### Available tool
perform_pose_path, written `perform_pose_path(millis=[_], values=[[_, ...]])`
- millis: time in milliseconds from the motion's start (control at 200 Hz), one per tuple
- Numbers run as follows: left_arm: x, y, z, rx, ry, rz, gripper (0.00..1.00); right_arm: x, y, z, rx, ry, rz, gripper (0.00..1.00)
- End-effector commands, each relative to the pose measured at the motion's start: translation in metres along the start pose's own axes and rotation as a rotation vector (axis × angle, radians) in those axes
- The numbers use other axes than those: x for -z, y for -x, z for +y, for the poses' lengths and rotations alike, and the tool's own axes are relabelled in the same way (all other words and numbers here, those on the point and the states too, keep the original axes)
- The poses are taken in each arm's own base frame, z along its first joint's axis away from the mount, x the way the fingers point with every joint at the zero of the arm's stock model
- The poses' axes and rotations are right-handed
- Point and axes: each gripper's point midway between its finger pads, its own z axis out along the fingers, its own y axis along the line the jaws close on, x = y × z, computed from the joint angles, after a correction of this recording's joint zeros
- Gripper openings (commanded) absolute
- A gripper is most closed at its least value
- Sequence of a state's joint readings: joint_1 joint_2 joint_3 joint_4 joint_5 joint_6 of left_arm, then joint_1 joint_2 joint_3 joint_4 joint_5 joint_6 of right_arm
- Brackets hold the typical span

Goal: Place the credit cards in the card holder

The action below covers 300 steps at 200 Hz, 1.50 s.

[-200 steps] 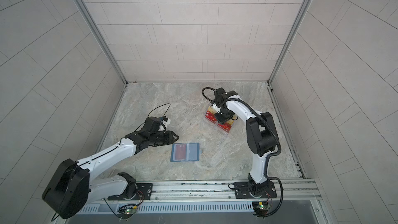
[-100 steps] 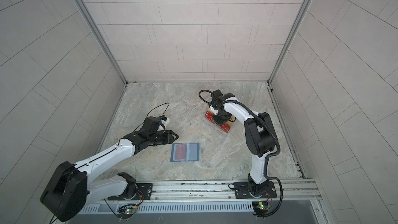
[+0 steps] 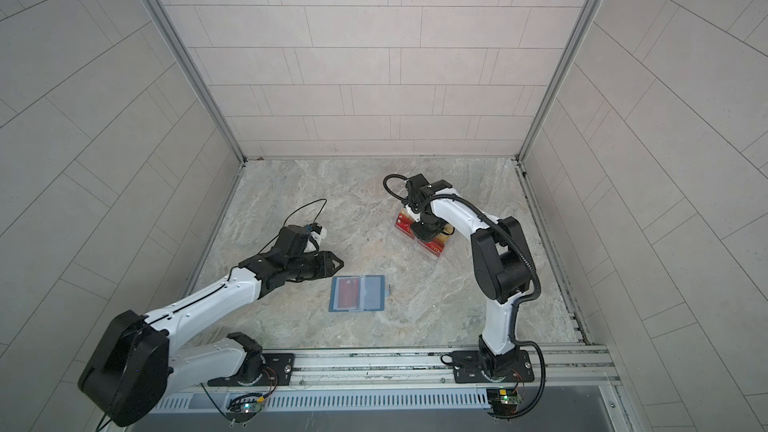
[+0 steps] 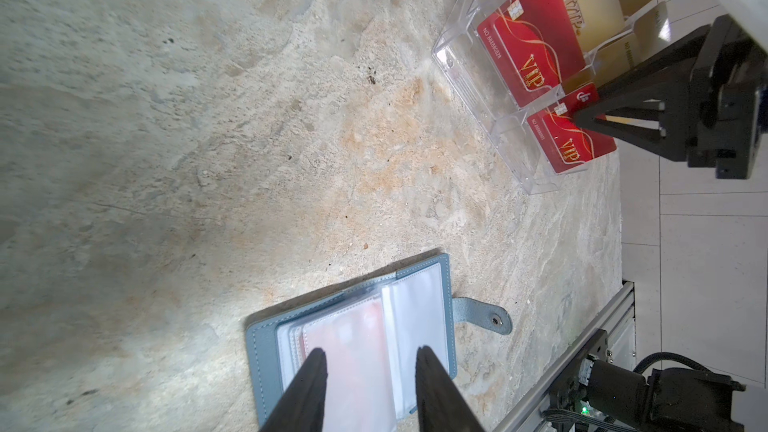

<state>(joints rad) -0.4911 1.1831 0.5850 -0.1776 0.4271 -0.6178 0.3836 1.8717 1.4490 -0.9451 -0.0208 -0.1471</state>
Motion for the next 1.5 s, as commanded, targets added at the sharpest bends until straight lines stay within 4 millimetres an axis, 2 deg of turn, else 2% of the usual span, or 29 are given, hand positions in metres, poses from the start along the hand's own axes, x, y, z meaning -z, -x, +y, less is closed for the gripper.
perform_pose_path(millis=[0, 150, 451, 631, 666, 776, 1497], values=[[0.002, 0.005, -0.004, -0.002, -0.004, -0.015, 0.40, 0.009, -0.006, 0.000, 0.017, -0.010, -0.002, 0.19], [0.002, 0.003, -0.003, 0.000, 0.001, -0.009, 0.40, 0.011, -0.006, 0.001, 0.019, -0.006, -0.005, 0.08], [0.004, 0.005, -0.007, -0.012, 0.007, 0.010, 0.40, 0.019, -0.004, 0.007, 0.049, 0.030, -0.029, 0.07], [0.004, 0.006, -0.006, -0.001, 0.012, 0.004, 0.40, 0.027, -0.002, 0.009, 0.064, 0.047, -0.049, 0.02], [0.003, 0.000, -0.013, -0.021, -0.003, 0.019, 0.40, 0.027, 0.000, 0.009, 0.065, 0.050, -0.051, 0.02], [0.003, -0.003, -0.015, -0.024, -0.004, 0.024, 0.40, 0.026, 0.002, 0.013, 0.071, 0.078, -0.042, 0.02], [0.001, -0.005, -0.013, -0.032, 0.017, 0.049, 0.40, 0.015, 0.003, 0.014, 0.070, 0.100, -0.002, 0.12]])
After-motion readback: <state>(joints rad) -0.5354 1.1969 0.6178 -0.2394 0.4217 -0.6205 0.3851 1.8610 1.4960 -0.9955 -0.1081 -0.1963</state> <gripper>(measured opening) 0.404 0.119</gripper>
